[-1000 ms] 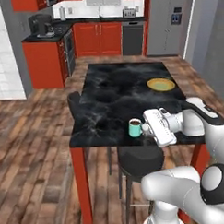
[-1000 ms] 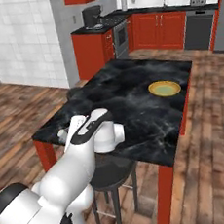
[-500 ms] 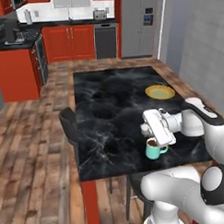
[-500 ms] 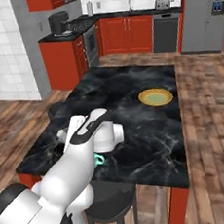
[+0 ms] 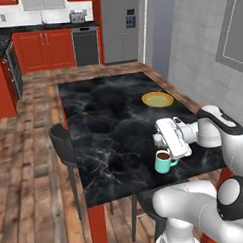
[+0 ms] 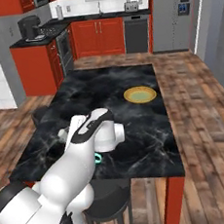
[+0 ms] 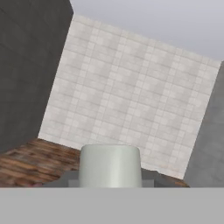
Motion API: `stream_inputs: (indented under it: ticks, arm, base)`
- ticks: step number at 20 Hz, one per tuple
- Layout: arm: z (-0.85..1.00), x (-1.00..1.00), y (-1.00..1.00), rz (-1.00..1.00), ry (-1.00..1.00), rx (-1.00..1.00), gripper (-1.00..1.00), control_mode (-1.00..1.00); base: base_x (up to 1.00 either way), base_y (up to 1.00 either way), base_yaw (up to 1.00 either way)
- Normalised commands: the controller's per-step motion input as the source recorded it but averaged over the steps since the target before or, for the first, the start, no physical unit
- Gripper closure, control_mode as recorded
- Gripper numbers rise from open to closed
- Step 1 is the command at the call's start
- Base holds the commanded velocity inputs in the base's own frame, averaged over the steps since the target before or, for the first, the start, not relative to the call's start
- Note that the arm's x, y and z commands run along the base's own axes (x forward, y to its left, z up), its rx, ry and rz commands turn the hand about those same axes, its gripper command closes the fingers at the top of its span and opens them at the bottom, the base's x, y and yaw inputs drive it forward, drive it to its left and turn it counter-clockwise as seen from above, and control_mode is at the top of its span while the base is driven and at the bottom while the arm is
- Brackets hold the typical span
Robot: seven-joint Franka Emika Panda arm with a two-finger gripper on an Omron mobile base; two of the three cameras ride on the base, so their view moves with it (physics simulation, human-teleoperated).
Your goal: Pick up the marshmallow and place it in the cup of hot chocolate on the dining counter.
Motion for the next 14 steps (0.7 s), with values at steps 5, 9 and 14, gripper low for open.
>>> stream_inputs:
  ticks: [5,9,14]
  arm:
    - [0.00,0.00,0.00,0.00,0.00,0.00,1.00,1.00]
    - [0.00,0.00,0.00,0.00,0.00,0.00,1.00,1.00]
    - [0.00,0.00,0.00,0.00,0.00,0.00,1.00,1.00]
  base:
    - [0.44,0.00,-0.34]
    - [0.34,0.00,-0.30]
    - [0.29,0.00,-0.14]
